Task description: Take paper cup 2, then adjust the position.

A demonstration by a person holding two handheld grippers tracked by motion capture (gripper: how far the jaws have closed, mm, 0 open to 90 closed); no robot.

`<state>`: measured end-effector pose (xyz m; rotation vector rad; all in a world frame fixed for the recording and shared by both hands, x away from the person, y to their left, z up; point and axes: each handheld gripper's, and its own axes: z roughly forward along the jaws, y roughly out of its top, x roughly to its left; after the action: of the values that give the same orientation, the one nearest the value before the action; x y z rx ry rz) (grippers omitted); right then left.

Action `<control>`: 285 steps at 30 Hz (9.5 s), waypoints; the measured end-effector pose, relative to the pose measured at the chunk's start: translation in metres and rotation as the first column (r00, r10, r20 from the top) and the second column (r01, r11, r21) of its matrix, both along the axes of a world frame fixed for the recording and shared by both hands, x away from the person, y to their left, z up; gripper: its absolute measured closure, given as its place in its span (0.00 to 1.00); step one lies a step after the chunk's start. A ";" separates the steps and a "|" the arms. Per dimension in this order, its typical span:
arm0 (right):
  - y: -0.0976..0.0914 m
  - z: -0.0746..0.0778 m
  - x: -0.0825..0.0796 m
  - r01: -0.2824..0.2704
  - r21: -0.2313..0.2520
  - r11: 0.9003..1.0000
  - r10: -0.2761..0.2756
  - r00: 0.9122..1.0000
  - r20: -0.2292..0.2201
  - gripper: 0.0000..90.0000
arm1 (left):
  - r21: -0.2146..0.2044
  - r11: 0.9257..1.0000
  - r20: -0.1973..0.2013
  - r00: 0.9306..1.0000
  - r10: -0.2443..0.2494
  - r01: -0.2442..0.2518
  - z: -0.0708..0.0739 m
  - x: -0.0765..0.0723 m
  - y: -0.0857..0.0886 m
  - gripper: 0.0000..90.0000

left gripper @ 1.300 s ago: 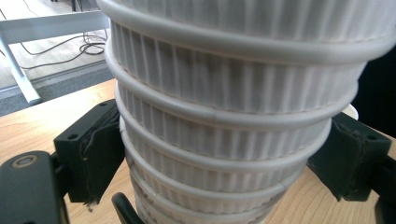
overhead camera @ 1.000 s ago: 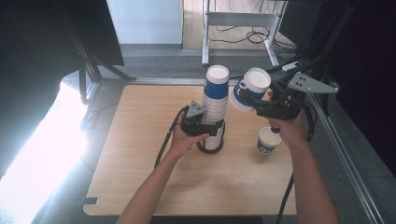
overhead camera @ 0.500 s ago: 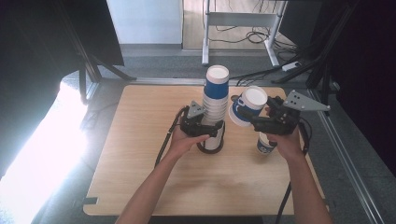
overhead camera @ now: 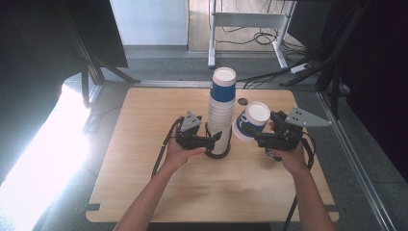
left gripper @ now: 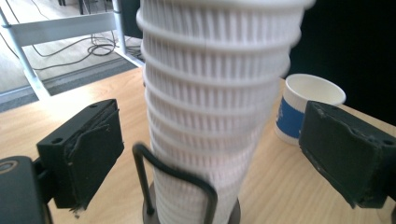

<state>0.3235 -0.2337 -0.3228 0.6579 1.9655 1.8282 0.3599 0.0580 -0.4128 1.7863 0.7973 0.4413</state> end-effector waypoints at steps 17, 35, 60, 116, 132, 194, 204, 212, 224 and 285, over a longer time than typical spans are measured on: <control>0.021 -0.055 -0.011 -0.028 -0.036 0.999 0.026 0.998 -0.050 0.28 | -0.002 1.000 -0.037 0.999 -0.028 0.027 -0.039 -0.051 0.022 0.09; 0.045 -0.107 -0.028 -0.054 -0.079 0.995 0.045 0.994 -0.104 0.28 | -0.021 0.996 -0.043 0.995 -0.086 0.085 -0.052 -0.091 0.041 0.09; 0.064 -0.119 -0.029 -0.091 -0.034 0.995 0.085 0.987 -0.137 0.28 | 0.012 0.987 0.001 0.987 -0.159 0.159 -0.043 -0.102 0.020 0.08; 0.058 -0.129 -0.038 -0.161 -0.118 0.980 0.129 0.961 -0.244 0.16 | 0.460 0.883 0.112 0.980 -0.162 0.094 -0.069 -0.100 -0.005 0.23; 0.069 -0.140 -0.032 -0.204 -0.160 0.966 0.147 0.939 -0.309 0.15 | 0.587 0.808 0.220 0.952 -0.215 0.047 -0.073 -0.114 -0.022 0.23; 0.049 -0.130 -0.031 -0.190 0.057 0.980 0.198 0.940 -0.276 0.29 | 0.171 0.972 0.068 0.983 -0.172 0.159 -0.060 -0.092 0.005 0.08; 0.046 -0.129 -0.027 -0.161 0.032 0.987 0.163 0.940 -0.299 0.29 | 0.305 0.942 0.141 0.972 -0.186 0.136 -0.047 -0.102 0.005 0.07; 0.048 -0.131 -0.024 -0.153 -0.003 0.988 0.143 0.935 -0.326 0.29 | 0.359 0.920 0.159 0.961 -0.225 0.156 -0.033 -0.096 0.000 0.06; 0.058 -0.134 -0.023 -0.188 -0.032 0.982 0.166 0.923 -0.347 0.29 | 0.434 0.874 0.126 0.946 -0.300 0.220 -0.033 -0.087 -0.019 0.06; 0.059 -0.100 0.005 -0.422 -0.343 0.839 0.200 0.826 -0.528 0.23 | 0.704 0.698 0.195 0.909 -0.369 0.132 -0.052 -0.091 -0.020 0.20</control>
<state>0.3281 -0.1743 -0.4229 0.6982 2.8626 1.3564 0.2691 0.0381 -0.4645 2.3745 0.1200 0.8992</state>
